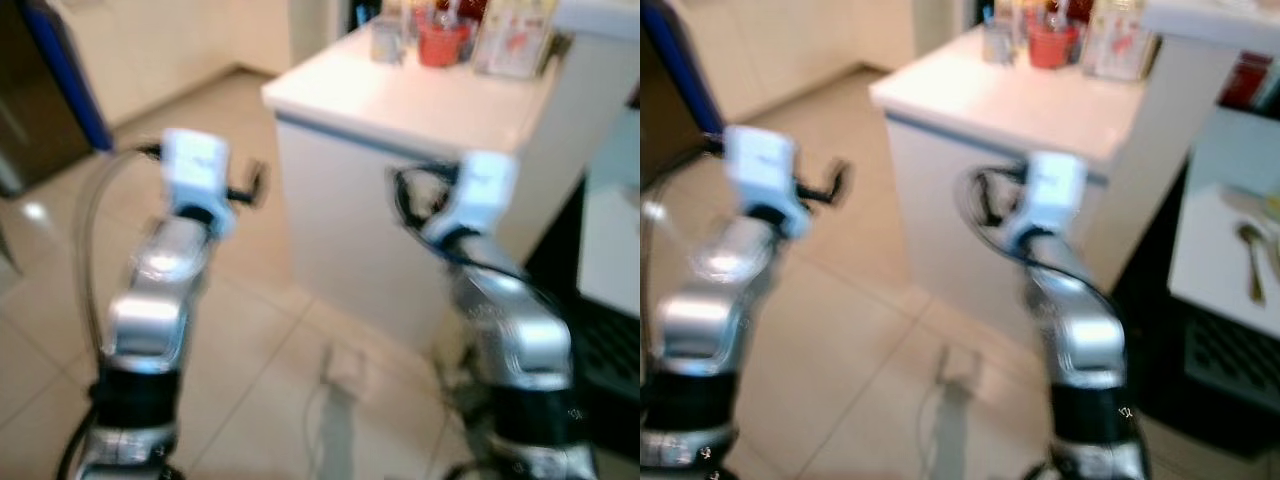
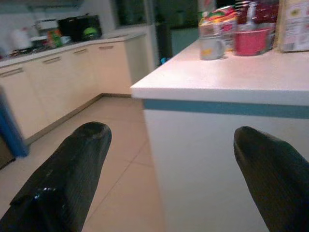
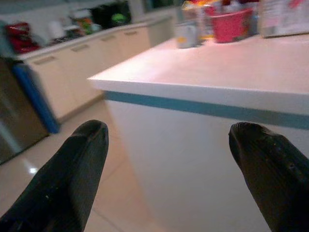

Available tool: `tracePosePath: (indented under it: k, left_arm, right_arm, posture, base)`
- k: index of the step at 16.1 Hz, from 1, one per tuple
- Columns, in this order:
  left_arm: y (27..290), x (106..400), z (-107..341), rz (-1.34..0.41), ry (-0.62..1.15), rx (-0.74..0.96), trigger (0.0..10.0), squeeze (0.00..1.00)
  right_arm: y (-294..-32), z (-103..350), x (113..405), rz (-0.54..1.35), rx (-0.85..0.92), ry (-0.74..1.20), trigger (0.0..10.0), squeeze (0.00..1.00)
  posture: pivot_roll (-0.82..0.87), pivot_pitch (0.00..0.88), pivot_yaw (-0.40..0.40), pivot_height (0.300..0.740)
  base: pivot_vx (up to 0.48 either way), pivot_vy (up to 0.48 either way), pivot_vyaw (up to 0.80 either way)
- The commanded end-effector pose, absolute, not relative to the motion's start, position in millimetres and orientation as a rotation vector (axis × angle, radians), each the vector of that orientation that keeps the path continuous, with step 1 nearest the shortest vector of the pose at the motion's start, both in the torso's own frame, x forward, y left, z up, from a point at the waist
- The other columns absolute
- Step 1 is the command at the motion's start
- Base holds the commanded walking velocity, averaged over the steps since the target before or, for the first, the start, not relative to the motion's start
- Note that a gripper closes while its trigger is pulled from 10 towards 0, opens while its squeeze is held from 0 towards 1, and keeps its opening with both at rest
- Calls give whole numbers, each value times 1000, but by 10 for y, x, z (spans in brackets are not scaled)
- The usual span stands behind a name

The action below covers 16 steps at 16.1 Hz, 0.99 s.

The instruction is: Setting the table

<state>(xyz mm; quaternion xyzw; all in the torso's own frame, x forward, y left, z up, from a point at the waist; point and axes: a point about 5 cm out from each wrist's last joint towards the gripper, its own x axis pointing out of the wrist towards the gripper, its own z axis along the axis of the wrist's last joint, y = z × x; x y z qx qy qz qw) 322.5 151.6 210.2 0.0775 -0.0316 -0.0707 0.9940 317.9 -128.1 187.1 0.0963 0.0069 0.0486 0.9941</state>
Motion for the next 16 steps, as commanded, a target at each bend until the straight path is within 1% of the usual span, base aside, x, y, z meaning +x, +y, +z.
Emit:
tracePosePath:
  k: [1, 13, 16]
  left_arm:
    - [1623, 3227, 2146, -107, -70, 170, 10000, 0]
    - [1618, 3253, 2132, -122, -62, 169, 10000, 0]
    - [1613, 3246, 2131, -127, -66, 168, 10000, 0]
  right_arm:
    - [-1178, 1935, 3182, 129, 197, -13, 10000, 0]
    - [-1274, 1997, 3209, 49, 227, -63, 10000, 0]
    - [-1260, 2012, 3209, 66, 221, -75, 10000, 0]
  posture:
    - [35, 0, 12, 740]
    - [31, 0, 28, 740]
    - [30, 0, 30, 740]
  base:
    - [390, 0, 0]
    - [387, 0, 0]
    - [387, 0, 0]
